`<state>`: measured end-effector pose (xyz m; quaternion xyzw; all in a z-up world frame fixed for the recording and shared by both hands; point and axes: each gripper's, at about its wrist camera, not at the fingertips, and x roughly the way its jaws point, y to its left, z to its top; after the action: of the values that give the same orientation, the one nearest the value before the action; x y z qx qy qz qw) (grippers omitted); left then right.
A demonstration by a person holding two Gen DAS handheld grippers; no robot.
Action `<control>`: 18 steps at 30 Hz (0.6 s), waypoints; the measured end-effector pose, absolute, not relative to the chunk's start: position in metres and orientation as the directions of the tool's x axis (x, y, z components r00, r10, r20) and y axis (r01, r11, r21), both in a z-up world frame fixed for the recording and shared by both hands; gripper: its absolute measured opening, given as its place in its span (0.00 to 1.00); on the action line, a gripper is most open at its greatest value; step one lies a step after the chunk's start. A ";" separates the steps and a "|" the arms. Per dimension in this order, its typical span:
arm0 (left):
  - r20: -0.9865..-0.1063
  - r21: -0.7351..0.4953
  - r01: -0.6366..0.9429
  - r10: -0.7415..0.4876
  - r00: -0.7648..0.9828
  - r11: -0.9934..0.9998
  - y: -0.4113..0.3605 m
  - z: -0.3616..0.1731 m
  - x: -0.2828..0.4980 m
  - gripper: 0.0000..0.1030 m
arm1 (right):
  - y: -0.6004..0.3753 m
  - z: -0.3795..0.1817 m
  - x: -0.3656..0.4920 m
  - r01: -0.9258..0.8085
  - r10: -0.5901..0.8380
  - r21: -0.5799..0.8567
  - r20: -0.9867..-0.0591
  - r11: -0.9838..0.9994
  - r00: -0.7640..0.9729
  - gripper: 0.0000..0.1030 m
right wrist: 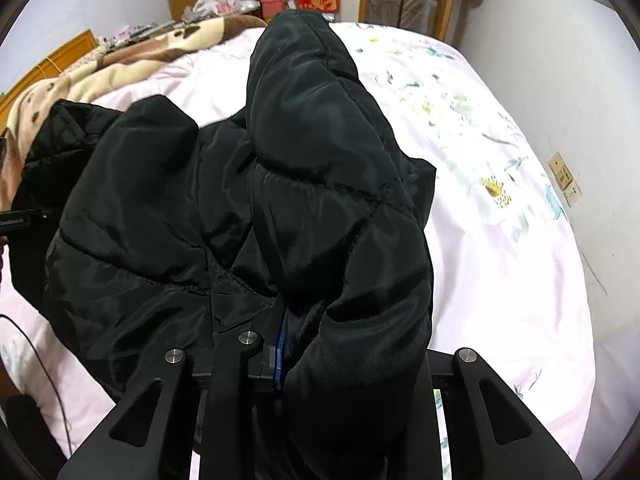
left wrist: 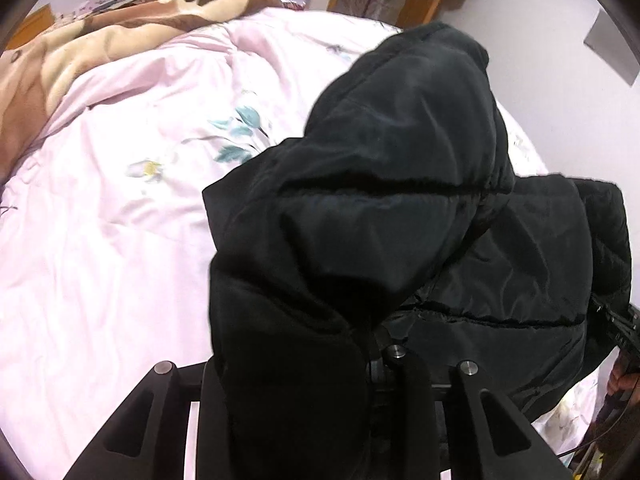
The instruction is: Fold large clothes
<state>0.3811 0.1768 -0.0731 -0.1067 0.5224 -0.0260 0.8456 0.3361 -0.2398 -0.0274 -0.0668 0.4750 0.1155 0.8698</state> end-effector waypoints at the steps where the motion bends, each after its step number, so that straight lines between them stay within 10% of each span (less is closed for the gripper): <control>1: -0.875 -0.202 -0.068 -0.148 0.461 0.977 0.181 -0.068 0.378 0.30 | -0.237 -0.023 0.334 -0.270 0.145 -0.004 -0.836 0.963 0.529 0.25; 18: -0.871 -0.127 -0.209 -0.008 0.491 0.970 0.292 -0.035 0.328 0.31 | -0.133 -0.015 0.308 -0.392 0.303 0.094 -0.801 0.915 0.516 0.25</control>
<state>0.3284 0.2917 -0.0345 -0.1084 0.5011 0.0586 0.8566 0.3082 -0.1332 -0.0146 -0.0491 0.4497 0.1998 0.8692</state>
